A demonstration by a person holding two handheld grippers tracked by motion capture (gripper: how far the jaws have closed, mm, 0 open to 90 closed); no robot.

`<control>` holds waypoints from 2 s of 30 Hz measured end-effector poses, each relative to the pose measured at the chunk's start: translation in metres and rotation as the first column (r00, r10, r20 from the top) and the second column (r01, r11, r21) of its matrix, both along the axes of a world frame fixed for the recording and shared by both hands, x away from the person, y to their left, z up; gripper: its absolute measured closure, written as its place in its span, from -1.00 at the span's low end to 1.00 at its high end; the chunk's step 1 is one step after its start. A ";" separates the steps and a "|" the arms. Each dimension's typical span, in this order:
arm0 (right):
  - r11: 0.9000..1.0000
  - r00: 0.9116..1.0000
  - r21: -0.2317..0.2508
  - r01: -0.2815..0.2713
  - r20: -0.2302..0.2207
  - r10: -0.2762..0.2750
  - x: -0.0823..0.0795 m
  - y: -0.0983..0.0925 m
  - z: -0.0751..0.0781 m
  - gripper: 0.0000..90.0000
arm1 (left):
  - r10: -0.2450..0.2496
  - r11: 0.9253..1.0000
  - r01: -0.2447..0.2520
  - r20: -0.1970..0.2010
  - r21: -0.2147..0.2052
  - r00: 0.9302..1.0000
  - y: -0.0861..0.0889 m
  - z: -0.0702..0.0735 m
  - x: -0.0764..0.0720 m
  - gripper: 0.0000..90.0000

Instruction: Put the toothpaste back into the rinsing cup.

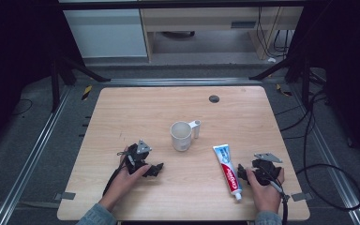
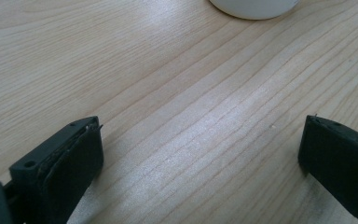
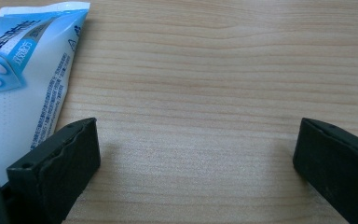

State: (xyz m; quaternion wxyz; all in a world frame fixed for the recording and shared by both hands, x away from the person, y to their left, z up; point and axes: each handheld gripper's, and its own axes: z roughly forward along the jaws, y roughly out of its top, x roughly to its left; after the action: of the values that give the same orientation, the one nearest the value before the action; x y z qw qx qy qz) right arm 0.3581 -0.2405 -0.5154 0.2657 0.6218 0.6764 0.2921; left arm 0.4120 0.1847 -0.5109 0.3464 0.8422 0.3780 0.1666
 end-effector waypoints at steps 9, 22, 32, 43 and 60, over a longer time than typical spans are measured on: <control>0.999 0.999 -0.011 -0.033 0.000 0.033 -0.004 -0.002 0.020 -0.75 | 0.001 1.000 -0.001 0.000 -0.001 1.000 0.000 0.000 0.000 -1.00; 0.986 0.987 -0.074 -0.149 -0.066 0.144 -0.001 0.029 0.084 -0.49 | 0.006 1.000 -0.006 0.001 0.001 1.000 0.000 0.000 0.003 -1.00; 0.964 0.967 -0.140 -0.226 -0.155 0.204 0.019 0.056 0.112 -0.41 | 0.005 1.000 -0.005 0.001 0.000 1.000 0.000 0.000 0.003 -1.00; 0.956 0.942 -0.110 -0.272 -0.233 0.241 0.033 0.068 0.114 -0.22 | 0.007 1.000 -0.007 0.002 -0.003 1.000 0.000 0.000 0.003 -1.00; 0.953 0.914 -0.114 -0.280 -0.334 0.228 0.050 0.082 0.099 -0.28 | -0.002 1.000 0.002 0.001 -0.003 1.000 0.001 0.000 0.003 -1.00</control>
State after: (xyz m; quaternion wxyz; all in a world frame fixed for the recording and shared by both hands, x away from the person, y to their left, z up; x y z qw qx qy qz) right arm 0.4081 -0.1586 -0.4167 0.1621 0.5440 0.8065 0.1655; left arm 0.4152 0.1852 -0.5110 0.3481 0.8421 0.3772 0.1659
